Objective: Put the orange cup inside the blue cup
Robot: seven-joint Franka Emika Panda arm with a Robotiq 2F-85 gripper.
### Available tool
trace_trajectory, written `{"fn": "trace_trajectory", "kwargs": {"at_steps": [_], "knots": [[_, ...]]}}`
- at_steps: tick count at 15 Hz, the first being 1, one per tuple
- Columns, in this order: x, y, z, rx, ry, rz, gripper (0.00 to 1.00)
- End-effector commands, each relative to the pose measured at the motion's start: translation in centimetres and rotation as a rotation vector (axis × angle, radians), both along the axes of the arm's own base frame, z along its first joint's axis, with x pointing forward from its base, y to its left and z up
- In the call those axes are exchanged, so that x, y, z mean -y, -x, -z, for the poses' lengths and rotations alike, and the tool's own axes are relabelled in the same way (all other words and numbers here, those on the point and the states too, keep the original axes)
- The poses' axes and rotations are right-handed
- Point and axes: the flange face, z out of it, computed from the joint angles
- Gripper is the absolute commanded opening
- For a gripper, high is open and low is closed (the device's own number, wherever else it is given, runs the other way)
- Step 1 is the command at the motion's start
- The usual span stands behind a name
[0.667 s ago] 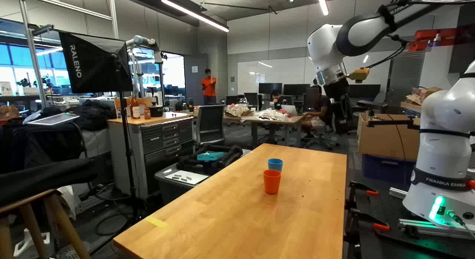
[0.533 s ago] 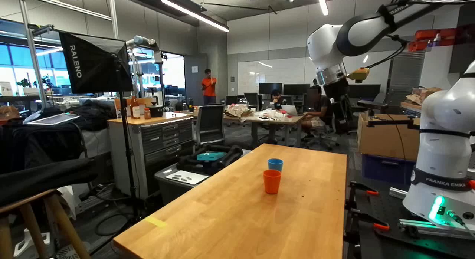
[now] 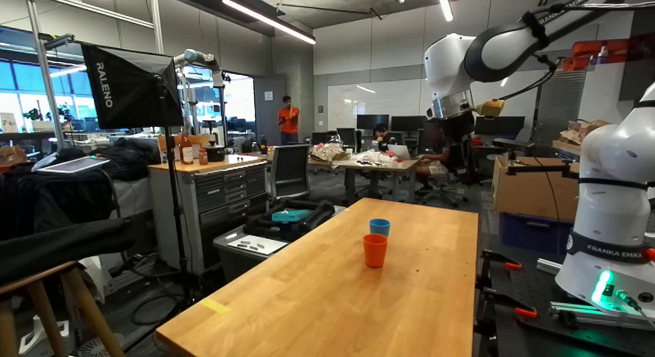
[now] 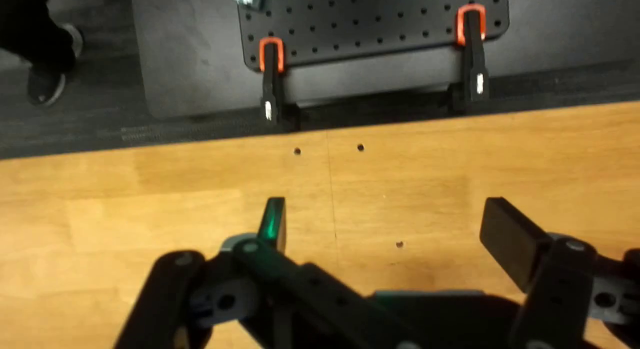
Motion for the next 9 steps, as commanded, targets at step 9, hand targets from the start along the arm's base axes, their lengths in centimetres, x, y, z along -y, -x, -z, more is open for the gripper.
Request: {"fn": "trace_trajectory", "kwargs": {"at_steps": [9], "knots": [[-7.5, -10.7, 11.8, 0.188, -0.081, -0.201, 1.00]]}}
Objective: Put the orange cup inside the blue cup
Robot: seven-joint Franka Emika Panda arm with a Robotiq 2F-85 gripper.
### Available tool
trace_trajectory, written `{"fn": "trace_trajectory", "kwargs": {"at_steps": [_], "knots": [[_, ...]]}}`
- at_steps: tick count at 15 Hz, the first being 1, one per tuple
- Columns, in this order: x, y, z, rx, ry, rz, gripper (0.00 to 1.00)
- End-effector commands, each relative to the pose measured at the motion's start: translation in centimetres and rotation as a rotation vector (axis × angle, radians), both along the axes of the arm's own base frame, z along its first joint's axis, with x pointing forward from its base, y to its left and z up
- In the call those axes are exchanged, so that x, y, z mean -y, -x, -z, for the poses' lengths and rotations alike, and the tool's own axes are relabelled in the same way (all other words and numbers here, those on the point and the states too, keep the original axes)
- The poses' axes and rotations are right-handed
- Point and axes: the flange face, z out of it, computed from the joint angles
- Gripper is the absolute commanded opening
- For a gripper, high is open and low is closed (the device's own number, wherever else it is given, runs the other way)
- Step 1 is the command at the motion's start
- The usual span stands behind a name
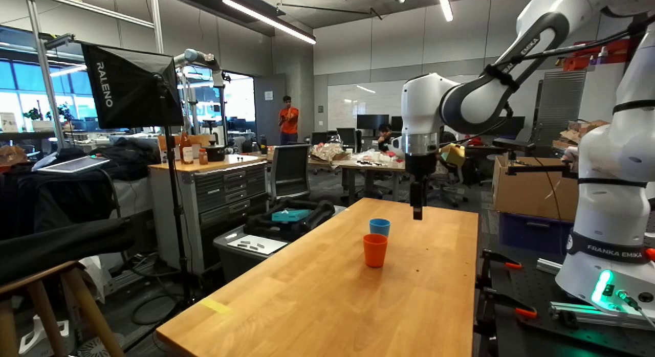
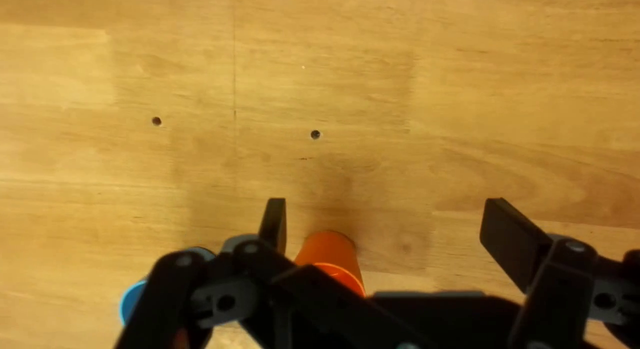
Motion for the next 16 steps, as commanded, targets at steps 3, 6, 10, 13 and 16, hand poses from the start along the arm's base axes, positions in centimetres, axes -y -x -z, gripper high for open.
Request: {"fn": "trace_trajectory", "kwargs": {"at_steps": [3, 6, 10, 13, 16], "knots": [[-1.5, -7.1, 4.9, 0.001, 0.013, -0.025, 1.00], [-2.1, -9.7, 7.2, -0.013, 0.020, -0.031, 1.00], [-2.8, -12.3, 10.4, -0.027, 0.025, -0.036, 1.00], [-4.3, -13.7, 12.6, -0.025, 0.019, -0.041, 1.00], [-5.1, -14.6, 14.1, -0.012, 0.016, -0.047, 0.75]]}}
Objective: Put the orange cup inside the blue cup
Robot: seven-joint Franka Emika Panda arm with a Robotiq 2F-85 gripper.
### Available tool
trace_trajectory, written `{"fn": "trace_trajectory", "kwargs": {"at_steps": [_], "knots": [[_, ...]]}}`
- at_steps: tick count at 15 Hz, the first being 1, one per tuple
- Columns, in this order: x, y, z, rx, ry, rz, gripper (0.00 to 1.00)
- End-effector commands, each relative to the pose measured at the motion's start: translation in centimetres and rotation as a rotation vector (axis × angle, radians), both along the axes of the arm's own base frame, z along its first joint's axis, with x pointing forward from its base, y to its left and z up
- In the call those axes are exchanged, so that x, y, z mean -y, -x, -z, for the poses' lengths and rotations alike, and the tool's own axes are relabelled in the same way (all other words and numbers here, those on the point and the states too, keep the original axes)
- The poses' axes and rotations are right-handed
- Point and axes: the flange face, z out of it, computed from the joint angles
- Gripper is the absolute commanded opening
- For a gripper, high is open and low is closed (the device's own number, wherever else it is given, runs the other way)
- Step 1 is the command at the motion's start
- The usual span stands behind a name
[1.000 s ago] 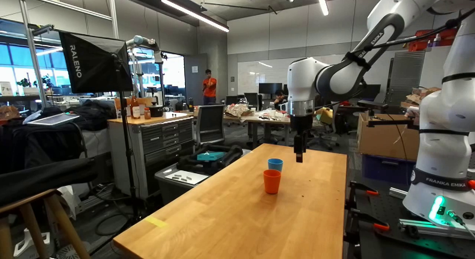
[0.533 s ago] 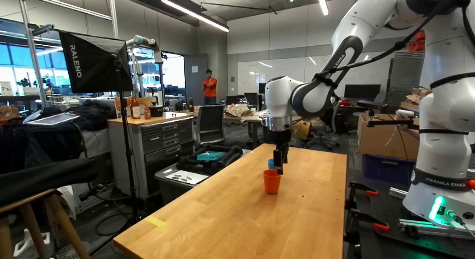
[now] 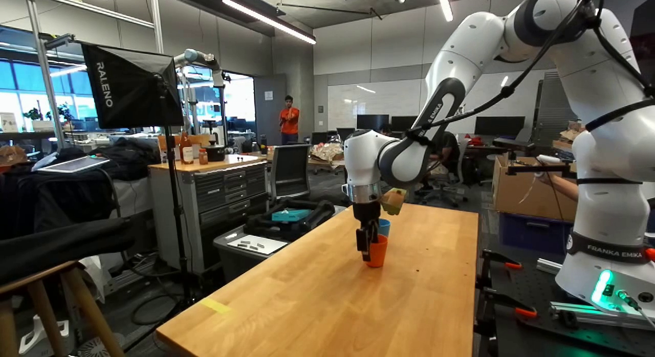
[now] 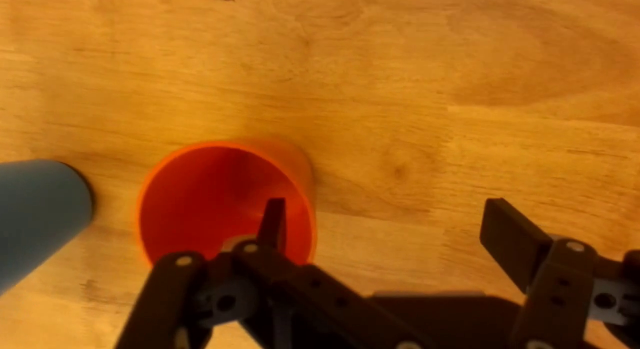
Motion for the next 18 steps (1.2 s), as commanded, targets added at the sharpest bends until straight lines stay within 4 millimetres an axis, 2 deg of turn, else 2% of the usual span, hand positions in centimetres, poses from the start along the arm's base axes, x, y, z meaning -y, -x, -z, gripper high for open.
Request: {"fn": "trace_trajectory", "kwargs": {"at_steps": [1, 5, 10, 11, 18], "knots": [[-1.1, -2.2, 1.9, 0.032, 0.009, 0.000, 0.74], [-0.5, -3.0, 2.7, 0.035, 0.014, 0.013, 0.42], [0.7, -3.6, 1.6, 0.052, 0.016, 0.033, 0.05], [1.0, -3.7, 1.3, 0.056, 0.017, 0.038, 0.00], [3.2, -3.9, -2.9, 0.116, 0.021, 0.067, 0.01]]}}
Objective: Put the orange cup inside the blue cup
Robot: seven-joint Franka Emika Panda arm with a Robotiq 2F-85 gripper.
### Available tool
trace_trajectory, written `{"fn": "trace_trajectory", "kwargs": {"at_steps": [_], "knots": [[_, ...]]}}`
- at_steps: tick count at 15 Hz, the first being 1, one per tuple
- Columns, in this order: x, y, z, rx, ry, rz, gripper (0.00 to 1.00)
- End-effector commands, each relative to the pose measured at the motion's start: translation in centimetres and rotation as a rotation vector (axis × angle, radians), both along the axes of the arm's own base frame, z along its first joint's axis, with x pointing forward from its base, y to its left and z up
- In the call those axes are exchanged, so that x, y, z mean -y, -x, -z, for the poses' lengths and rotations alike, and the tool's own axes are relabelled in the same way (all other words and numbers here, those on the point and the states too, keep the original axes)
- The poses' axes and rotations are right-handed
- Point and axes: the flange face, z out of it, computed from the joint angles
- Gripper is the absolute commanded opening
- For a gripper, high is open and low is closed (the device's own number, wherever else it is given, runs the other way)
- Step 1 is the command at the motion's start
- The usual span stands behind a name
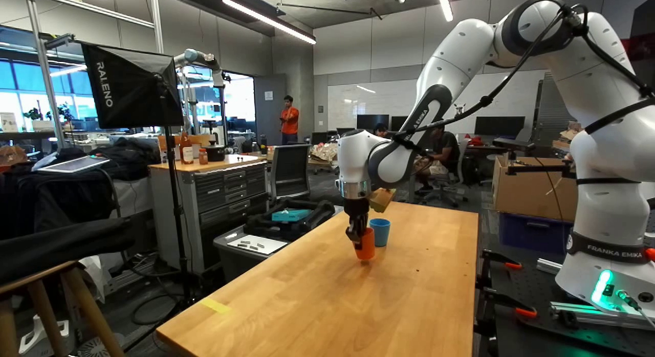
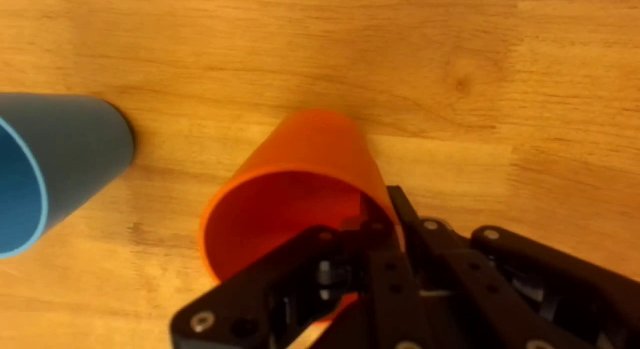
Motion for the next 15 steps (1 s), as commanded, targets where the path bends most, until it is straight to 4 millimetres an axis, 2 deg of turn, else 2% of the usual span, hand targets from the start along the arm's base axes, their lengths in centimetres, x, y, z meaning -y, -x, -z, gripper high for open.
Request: {"fn": "trace_trajectory", "kwargs": {"at_steps": [1, 5, 8, 11, 15], "knots": [[1.2, -0.3, -3.6, 0.057, 0.005, 0.026, 0.01], [3.6, -1.9, -7.6, 0.110, 0.023, 0.068, 0.01], [6.1, -2.5, -9.5, 0.138, 0.050, 0.109, 0.01], [8.6, -2.9, -10.7, 0.159, 0.095, 0.142, 0.01], [11.6, -2.8, -10.6, 0.145, 0.152, 0.194, 0.01]]}}
